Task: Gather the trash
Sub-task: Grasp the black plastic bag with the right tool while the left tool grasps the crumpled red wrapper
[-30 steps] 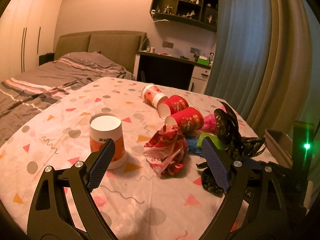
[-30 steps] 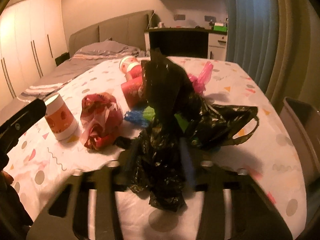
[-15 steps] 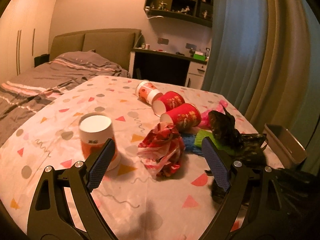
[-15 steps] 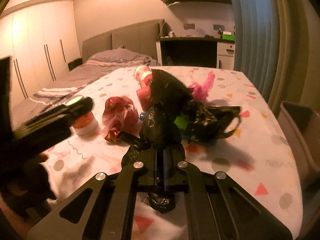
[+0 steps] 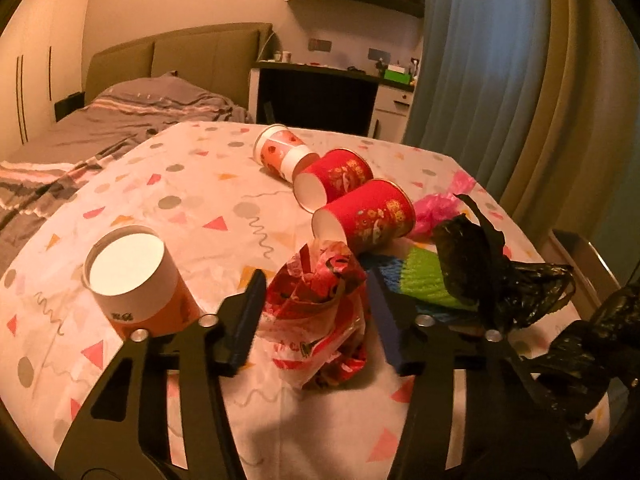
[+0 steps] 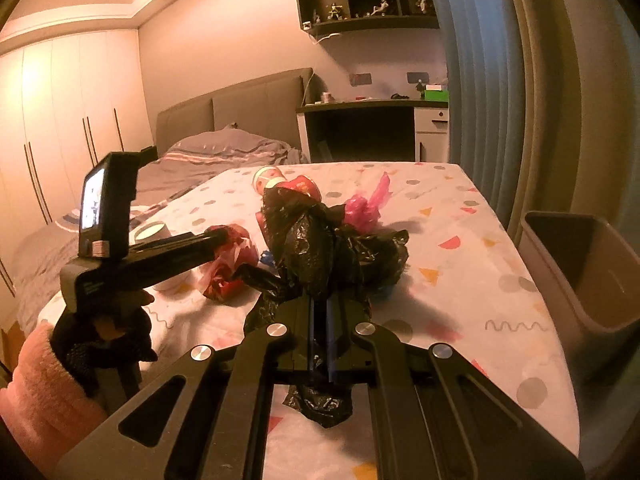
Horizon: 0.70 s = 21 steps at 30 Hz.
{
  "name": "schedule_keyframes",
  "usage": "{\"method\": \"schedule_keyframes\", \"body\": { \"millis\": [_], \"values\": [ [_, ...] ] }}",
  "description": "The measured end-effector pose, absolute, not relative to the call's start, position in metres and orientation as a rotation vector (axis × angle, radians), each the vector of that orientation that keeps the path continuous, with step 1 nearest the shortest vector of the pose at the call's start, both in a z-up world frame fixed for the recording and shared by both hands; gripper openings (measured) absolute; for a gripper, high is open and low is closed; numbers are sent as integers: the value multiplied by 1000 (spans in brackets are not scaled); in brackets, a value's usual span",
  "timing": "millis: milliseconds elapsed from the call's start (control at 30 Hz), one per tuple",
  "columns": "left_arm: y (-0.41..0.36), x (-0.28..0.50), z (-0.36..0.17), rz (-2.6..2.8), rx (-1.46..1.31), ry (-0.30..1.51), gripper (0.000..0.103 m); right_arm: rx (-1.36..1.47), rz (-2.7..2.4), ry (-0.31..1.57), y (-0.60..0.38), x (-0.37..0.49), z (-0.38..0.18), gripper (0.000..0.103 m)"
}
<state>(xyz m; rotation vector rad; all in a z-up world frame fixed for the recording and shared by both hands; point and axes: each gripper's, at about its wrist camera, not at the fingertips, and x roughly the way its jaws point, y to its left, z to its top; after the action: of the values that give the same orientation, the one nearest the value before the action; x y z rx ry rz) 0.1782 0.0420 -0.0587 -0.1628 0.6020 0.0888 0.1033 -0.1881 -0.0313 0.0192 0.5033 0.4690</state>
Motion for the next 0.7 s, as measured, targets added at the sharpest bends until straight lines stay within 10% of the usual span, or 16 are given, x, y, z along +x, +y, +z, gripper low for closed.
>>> {"method": "schedule_keyframes", "body": {
  "millis": [333,700],
  "values": [
    [41,177,-60,71,-178,602,17,25,451,484,-192,96,-27,5],
    [37,124,-22,81,-191,481,16,33,428,452,-198,91,-15,5]
  ]
}}
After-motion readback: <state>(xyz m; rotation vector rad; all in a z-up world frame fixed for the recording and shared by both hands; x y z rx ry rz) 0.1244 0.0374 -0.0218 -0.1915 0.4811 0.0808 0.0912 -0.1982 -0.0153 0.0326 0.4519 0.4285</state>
